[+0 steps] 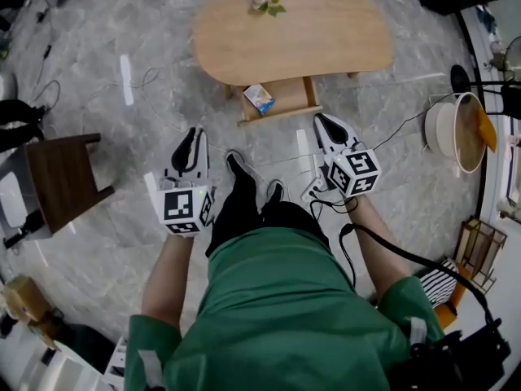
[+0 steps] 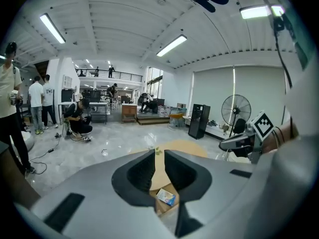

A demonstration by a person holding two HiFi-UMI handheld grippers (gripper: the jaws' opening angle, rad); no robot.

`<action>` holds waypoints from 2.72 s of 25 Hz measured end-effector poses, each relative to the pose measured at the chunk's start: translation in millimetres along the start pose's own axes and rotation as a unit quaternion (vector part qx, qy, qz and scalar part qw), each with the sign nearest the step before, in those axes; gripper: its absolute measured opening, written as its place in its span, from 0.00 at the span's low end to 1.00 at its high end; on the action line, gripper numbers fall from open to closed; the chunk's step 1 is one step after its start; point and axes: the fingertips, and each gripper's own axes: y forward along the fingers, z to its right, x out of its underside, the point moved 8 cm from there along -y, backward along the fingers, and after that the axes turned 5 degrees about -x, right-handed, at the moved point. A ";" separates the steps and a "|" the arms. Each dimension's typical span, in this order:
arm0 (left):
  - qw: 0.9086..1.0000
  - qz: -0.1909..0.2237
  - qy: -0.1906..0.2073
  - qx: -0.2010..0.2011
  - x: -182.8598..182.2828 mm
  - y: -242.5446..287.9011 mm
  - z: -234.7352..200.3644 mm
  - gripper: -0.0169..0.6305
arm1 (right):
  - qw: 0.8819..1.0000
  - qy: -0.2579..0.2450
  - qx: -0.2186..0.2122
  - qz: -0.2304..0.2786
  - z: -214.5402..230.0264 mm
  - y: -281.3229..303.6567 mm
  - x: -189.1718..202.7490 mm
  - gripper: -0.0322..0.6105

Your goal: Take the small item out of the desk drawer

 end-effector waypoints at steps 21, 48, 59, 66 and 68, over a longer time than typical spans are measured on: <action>0.994 -0.105 0.009 0.030 80.2 142.0 2.9 0.14 | 0.982 0.000 -0.069 -0.175 111.8 202.7 118.4 0.19; 0.976 -0.189 -0.112 -0.002 247.8 179.4 -6.0 0.14 | 0.930 -0.060 -0.126 -0.341 172.8 399.6 296.1 0.25; 0.972 -0.183 -0.146 -0.026 259.5 176.4 -29.1 0.14 | 0.910 -0.090 -0.134 -0.383 174.8 432.0 328.7 0.28; 0.970 -0.188 -0.153 -0.029 263.7 169.7 -34.0 0.14 | 0.905 -0.084 -0.139 -0.392 170.1 437.5 331.2 0.25; 0.969 -0.190 -0.157 -0.030 264.6 167.7 -35.0 0.14 | 0.902 -0.072 -0.140 -0.401 168.9 435.6 332.3 0.23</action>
